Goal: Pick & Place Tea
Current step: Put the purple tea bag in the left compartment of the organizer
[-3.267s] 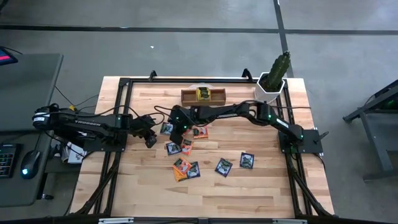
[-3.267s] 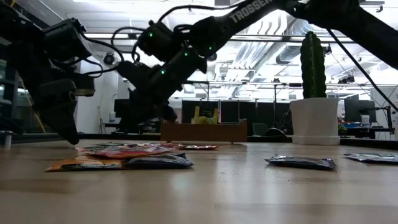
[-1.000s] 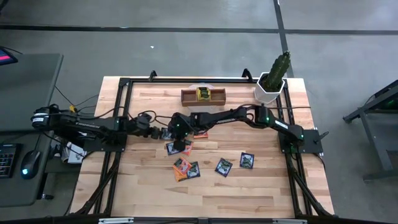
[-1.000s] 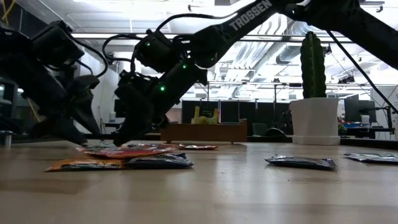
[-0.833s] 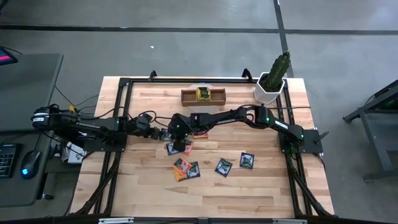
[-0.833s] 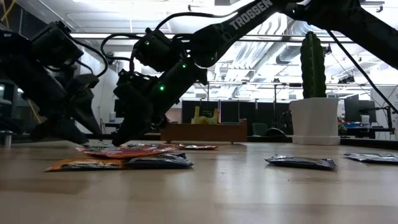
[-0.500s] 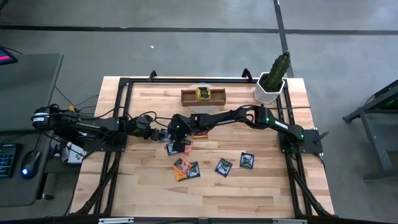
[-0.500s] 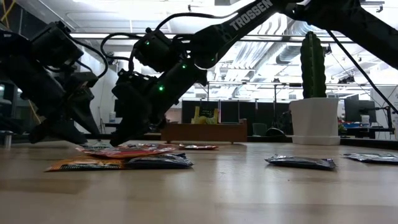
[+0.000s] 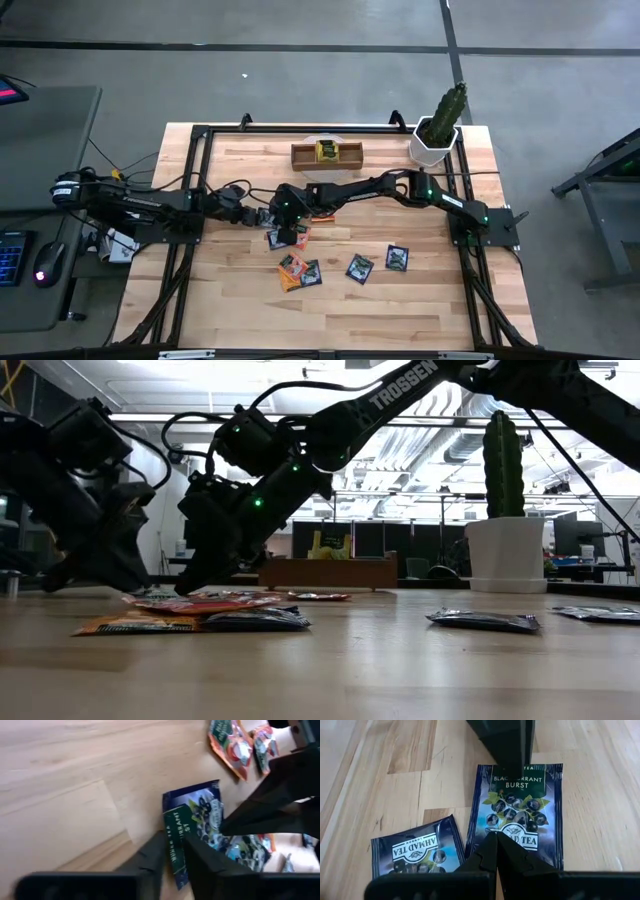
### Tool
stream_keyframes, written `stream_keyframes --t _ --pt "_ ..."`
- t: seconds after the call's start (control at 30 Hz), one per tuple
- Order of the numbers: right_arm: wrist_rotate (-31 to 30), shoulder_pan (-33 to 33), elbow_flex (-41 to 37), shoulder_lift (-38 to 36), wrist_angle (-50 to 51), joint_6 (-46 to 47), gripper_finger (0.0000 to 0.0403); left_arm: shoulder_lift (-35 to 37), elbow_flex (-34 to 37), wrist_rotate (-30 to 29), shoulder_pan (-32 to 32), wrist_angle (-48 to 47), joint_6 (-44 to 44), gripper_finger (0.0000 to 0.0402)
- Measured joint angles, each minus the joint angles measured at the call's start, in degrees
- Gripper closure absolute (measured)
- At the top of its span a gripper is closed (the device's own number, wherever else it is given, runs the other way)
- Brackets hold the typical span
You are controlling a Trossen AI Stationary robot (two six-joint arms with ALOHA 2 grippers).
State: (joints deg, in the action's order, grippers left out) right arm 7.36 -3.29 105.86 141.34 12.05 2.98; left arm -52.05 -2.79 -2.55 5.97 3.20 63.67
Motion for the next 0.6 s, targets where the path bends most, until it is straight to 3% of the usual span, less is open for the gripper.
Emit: stream_keyframes --t 0.1,0.6 --pt "-0.01 0.00 0.00 0.02 -0.09 0.00 0.0403 -0.04 -0.07 -0.85 -0.02 -0.15 -0.21 0.0391" --pt "-0.86 -0.12 -0.03 -1.95 0.89 2.03 0.0400 -0.02 -0.04 -2.38 -0.02 -0.28 -1.86 0.0401"
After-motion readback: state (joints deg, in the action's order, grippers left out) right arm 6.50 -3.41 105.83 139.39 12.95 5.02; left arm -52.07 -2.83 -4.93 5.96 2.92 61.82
